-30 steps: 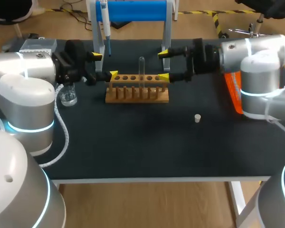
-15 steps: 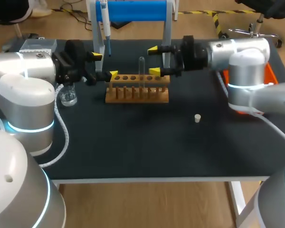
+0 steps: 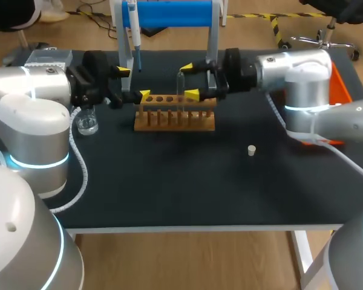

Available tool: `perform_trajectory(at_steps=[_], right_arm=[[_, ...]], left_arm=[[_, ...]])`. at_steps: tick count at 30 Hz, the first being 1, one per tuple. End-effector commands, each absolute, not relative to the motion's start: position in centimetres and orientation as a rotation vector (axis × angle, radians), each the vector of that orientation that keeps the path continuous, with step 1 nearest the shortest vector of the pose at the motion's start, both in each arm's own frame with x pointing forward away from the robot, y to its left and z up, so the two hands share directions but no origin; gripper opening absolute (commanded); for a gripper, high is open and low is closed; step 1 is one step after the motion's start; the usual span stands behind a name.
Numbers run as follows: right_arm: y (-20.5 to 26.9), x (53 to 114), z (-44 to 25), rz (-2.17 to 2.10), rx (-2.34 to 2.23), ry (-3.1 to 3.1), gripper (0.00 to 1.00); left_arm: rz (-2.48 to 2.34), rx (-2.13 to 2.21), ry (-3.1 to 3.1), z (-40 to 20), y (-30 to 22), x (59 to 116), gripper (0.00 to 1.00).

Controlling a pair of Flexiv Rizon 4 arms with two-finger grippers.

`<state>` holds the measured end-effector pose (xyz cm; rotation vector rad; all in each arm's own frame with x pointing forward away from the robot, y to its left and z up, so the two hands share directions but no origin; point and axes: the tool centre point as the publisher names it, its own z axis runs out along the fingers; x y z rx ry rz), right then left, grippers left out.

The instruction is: Invert the test tube, pick up the pipette, mount the tip to pipette, aspirate from beaker and dispense into the tube, eject the tip, return the pipette, and cap with the stopper.

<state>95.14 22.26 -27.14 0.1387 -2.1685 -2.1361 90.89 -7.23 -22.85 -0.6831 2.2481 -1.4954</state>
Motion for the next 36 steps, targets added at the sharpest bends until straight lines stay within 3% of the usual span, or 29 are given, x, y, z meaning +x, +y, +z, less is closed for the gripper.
perform_trajectory(at_steps=[1,22,25,27,28,29,36], right_arm=[[22.6,95.2,-27.4,-2.13,0.134,-2.158,1.0],[24.1,95.1,-27.9,-2.141,0.11,-2.162,1.0],[24.1,95.2,-27.9,-2.143,0.107,-2.161,0.9],[24.1,95.3,-28.0,-2.145,0.104,-2.16,0.71],[24.1,95.3,-28.0,-2.146,0.103,-2.16,0.53],[24.1,95.4,-28.0,-2.147,0.102,-2.16,0.46],[24.3,95.6,-28.0,-2.151,0.081,-2.173,0.45]], left_arm=[[-1.496,-0.683,2.246,-22.9,-7.2,90.9,1.0],[-1.496,-0.683,2.246,-22.9,-7.2,90.9,1.0],[-1.496,-0.683,2.246,-22.9,-7.2,90.9,1.0],[-1.496,-0.683,2.246,-22.9,-7.2,90.9,1.0],[-1.496,-0.683,2.246,-22.9,-7.2,90.9,1.0],[-1.496,-0.683,2.246,-22.9,-7.2,90.9,1.0],[-1.496,-0.683,2.246,-22.9,-7.2,90.9,1.0]])
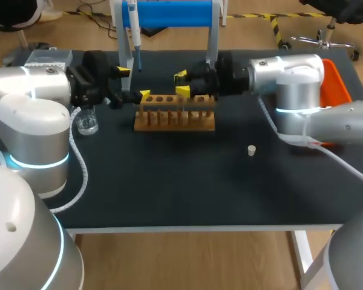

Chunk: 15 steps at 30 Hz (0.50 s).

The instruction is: Invert the test tube, pick up the pipette, mount the tip to pipette, aspirate from beaker and dispense into the tube, eject the tip, return the pipette, and cap with the stopper.

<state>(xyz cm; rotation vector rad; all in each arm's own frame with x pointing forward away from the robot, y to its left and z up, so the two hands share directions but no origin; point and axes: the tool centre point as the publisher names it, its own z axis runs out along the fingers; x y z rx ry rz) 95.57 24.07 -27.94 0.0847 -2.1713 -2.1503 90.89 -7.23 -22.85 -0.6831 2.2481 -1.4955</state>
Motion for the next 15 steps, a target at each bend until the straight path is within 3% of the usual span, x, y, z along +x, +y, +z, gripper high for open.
perform_trajectory(at_steps=[1,8,15], right_arm=[[24.27,95.65,-28.05,-2.152,0.079,-2.174,0.45],[24.4,95.88,-28.16,-2.156,0.067,-2.176,0.41],[24.41,95.92,-28.19,-2.161,0.06,-2.169,0.02]], left_arm=[[-1.496,-0.683,2.246,-22.92,-7.23,90.87,1.0],[-1.496,-0.683,2.246,-22.92,-7.23,90.87,1.0],[-1.496,-0.683,2.246,-22.92,-7.23,90.87,1.0]])
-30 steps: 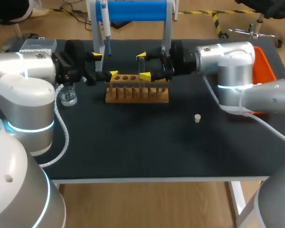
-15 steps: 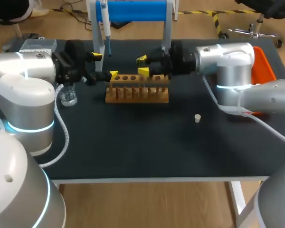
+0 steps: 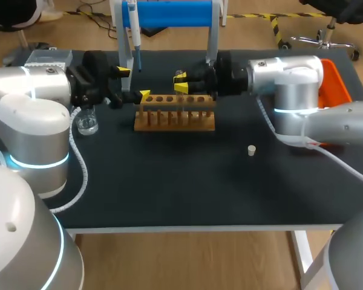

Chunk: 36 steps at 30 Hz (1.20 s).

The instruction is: Invert the test tube, pick up the pipette, mount the tip to pipette, aspirate from beaker and dispense into the tube, eject the tip, return the pipette, and cap with the stopper.

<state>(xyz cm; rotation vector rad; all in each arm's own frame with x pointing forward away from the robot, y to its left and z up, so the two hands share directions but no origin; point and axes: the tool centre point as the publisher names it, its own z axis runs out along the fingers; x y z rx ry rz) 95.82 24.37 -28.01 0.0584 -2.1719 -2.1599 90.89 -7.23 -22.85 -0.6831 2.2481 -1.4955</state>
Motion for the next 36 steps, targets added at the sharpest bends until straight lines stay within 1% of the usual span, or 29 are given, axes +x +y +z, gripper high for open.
perform_trajectory(at_steps=[1,21,36], right_arm=[[24.4,95.9,-28.2,-2.162,0.059,-2.169,0.0],[24.2,95.8,-27.9,-2.166,0.057,-2.158,0.0],[24.3,95.5,-26.1,-2.167,0.064,-2.176,0.0]], left_arm=[[-1.496,-0.683,2.246,-22.9,-7.2,90.9,1.0],[-1.496,-0.683,2.246,-22.9,-7.2,90.9,1.0],[-1.496,-0.683,2.246,-22.9,-7.2,90.9,1.0]])
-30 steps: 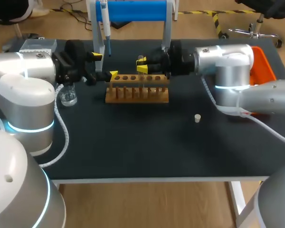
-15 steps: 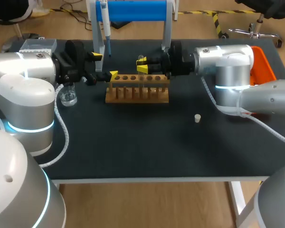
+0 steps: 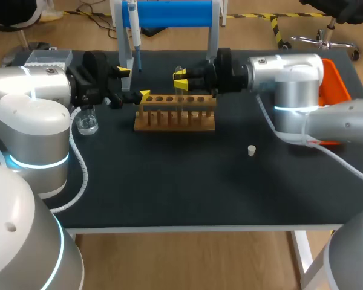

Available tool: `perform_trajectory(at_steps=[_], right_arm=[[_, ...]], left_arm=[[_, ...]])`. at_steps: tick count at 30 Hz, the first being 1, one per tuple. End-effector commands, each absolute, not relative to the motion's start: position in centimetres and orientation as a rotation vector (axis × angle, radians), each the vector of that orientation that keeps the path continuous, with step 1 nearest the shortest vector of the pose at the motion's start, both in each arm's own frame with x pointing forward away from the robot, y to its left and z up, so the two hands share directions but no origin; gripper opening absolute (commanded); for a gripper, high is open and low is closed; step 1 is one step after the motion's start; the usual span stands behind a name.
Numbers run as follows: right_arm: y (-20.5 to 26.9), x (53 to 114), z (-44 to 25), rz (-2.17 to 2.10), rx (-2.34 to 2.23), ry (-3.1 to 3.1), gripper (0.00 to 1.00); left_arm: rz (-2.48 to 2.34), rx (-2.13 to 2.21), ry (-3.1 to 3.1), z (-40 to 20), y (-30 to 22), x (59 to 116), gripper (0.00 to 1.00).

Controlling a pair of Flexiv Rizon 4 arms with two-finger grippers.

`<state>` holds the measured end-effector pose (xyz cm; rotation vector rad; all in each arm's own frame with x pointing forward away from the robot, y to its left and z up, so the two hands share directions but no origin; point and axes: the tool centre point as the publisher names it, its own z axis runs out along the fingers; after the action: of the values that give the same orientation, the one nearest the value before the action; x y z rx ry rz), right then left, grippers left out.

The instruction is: Invert the test tube, pick up the pipette, mount the tip to pipette, aspirate from beaker and dispense into the tube, eject the tip, return the pipette, and cap with the stopper.

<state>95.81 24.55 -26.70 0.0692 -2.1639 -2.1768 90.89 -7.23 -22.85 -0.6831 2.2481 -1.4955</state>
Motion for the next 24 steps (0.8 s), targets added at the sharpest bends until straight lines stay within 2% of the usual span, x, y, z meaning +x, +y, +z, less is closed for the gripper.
perform_trajectory(at_steps=[1,24], right_arm=[[24.3,95.4,-26.0,-2.163,0.068,-2.184,0.0],[24.4,94.6,-22.9,-2.183,0.092,-2.202,0.0]], left_arm=[[-1.496,-0.683,2.246,-22.9,-7.2,90.9,1.0],[-1.496,-0.683,2.246,-22.9,-7.2,90.9,1.0]])
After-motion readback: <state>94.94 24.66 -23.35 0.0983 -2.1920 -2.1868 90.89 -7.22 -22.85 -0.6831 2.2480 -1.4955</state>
